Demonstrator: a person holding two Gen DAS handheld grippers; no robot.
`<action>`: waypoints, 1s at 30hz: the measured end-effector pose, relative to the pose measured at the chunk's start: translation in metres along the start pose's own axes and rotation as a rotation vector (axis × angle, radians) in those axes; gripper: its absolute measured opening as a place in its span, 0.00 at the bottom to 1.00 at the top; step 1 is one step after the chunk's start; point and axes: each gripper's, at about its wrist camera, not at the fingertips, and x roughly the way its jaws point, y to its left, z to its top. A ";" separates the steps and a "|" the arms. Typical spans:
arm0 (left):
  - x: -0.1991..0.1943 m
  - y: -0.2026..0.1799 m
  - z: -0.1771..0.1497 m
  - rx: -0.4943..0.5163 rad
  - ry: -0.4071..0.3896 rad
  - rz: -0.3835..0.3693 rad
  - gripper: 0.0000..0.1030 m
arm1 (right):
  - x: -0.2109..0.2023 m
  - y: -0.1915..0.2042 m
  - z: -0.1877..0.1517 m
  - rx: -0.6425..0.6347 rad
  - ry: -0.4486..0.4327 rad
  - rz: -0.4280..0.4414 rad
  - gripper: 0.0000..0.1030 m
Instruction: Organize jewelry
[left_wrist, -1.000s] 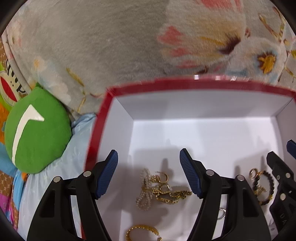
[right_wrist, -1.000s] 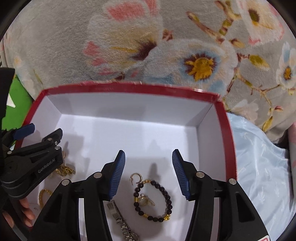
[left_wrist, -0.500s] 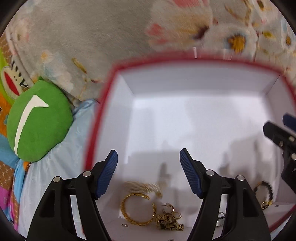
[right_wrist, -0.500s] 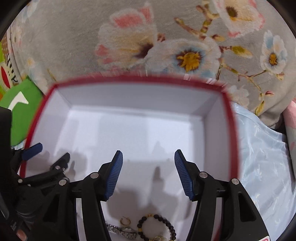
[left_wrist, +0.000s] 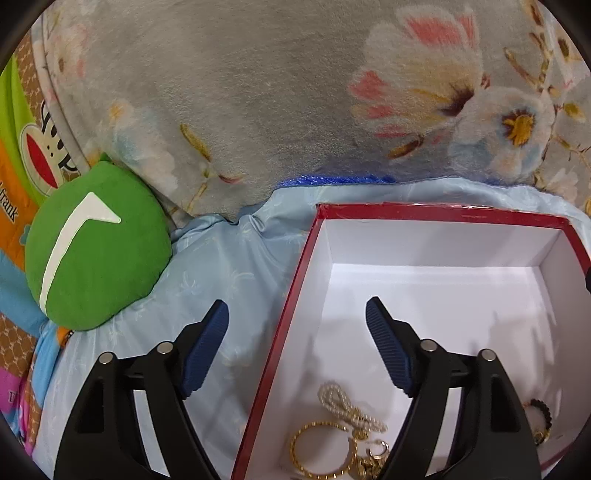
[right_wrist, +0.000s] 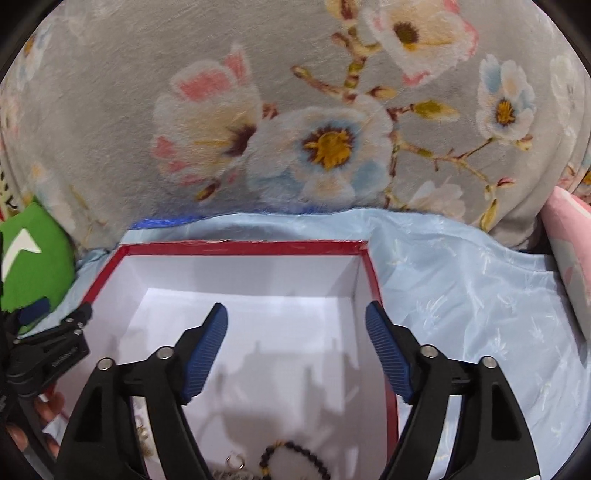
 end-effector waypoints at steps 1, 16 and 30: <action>0.004 -0.003 0.000 0.015 0.012 0.011 0.77 | 0.007 0.003 -0.004 -0.025 0.029 -0.010 0.75; -0.016 -0.029 -0.015 0.243 -0.019 0.144 0.77 | 0.009 -0.001 -0.029 -0.036 0.132 0.004 0.71; -0.162 0.023 -0.160 0.148 0.173 -0.210 0.77 | -0.148 -0.030 -0.163 -0.005 0.290 0.221 0.73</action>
